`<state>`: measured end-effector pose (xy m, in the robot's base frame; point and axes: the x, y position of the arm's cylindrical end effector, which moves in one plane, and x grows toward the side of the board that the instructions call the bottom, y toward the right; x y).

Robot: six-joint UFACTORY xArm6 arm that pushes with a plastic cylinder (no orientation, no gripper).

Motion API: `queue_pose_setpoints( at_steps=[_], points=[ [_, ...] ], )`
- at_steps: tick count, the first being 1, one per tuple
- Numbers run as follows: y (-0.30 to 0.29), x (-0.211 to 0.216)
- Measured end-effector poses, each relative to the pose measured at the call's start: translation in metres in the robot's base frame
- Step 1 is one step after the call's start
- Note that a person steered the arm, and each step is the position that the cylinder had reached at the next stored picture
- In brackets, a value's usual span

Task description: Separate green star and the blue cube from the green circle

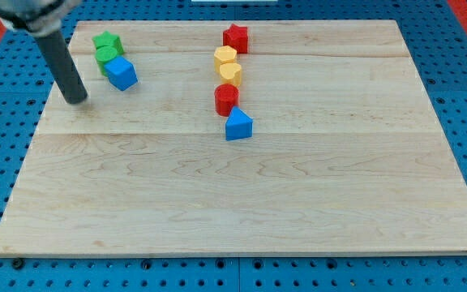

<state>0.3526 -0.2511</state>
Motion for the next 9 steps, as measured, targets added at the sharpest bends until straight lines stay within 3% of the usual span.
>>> queue_pose_setpoints(
  at_steps=[2, 3, 6, 9],
  points=[
    [-0.011, -0.140],
    [0.022, -0.125],
    [0.141, 0.058],
    [0.195, 0.162]
  ],
)
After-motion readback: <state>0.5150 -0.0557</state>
